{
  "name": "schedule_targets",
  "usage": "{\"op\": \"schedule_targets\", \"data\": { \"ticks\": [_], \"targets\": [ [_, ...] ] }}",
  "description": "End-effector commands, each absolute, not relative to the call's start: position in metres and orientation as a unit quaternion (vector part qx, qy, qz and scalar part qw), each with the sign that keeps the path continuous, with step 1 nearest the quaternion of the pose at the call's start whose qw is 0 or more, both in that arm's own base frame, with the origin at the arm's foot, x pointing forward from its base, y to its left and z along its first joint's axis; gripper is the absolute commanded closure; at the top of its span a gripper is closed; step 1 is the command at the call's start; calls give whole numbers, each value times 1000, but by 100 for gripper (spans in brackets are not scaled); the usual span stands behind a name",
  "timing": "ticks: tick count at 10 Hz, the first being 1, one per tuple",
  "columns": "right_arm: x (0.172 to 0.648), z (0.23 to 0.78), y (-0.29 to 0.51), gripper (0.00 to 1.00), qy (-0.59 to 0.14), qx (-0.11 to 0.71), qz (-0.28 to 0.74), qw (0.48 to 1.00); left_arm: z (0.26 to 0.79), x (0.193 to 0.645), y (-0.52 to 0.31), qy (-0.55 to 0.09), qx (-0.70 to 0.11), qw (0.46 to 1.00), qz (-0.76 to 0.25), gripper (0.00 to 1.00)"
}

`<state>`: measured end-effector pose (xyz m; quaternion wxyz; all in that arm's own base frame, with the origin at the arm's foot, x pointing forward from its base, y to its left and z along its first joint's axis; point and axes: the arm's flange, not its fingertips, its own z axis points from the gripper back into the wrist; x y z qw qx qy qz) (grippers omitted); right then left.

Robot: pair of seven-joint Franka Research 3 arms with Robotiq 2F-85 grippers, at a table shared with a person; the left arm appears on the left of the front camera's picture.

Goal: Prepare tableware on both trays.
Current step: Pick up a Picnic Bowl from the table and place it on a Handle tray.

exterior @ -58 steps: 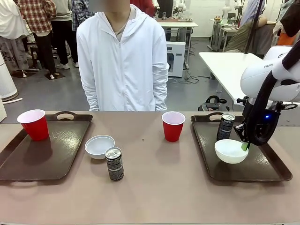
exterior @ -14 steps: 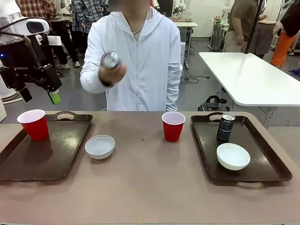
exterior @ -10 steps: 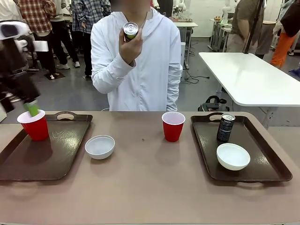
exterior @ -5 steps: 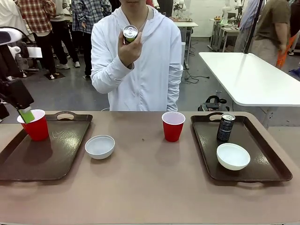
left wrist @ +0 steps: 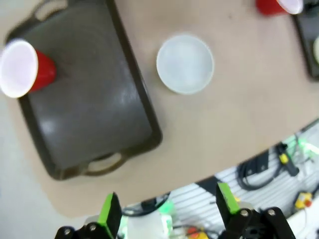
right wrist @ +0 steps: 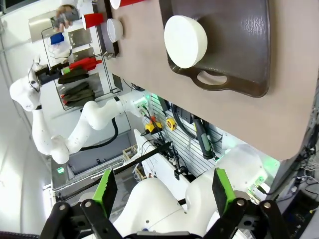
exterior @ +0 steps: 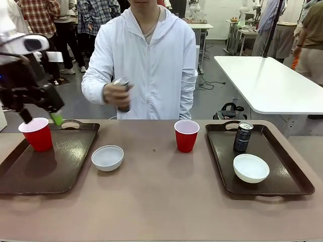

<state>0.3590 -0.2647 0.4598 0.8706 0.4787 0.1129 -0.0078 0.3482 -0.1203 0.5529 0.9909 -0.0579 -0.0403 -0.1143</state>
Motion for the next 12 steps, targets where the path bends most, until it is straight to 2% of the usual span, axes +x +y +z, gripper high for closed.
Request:
{"op": "schedule_targets", "data": {
  "ticks": [1, 2, 3, 4, 5, 7, 11, 12],
  "targets": [
    [360, 460, -264, 0, 111, 482, -13, 869, 529, 375, -136, -35, -52, 995, -79, 0],
    [360, 460, -264, 0, 111, 482, -13, 869, 531, 367, -131, -20, -45, 994, -97, 0],
    [360, 460, -264, 0, 111, 482, -13, 869, 541, 320, -117, 10, -58, 986, -154, 0],
    [360, 460, -264, 0, 111, 482, -13, 869, 544, 254, -108, 24, -42, 964, -260, 0],
    [360, 460, -264, 0, 111, 482, -13, 869, 544, 241, -104, 18, -31, 961, -275, 0],
    [360, 460, -264, 0, 111, 482, -13, 869, 538, 259, -106, 51, -42, 965, -254, 0],
    [360, 460, -264, 0, 111, 482, -13, 869, 533, 281, -113, 66, -42, 971, -225, 0],
    [360, 460, -264, 0, 111, 482, -13, 869, 527, 298, -122, 73, -43, 974, -209, 0]
  ]
}}
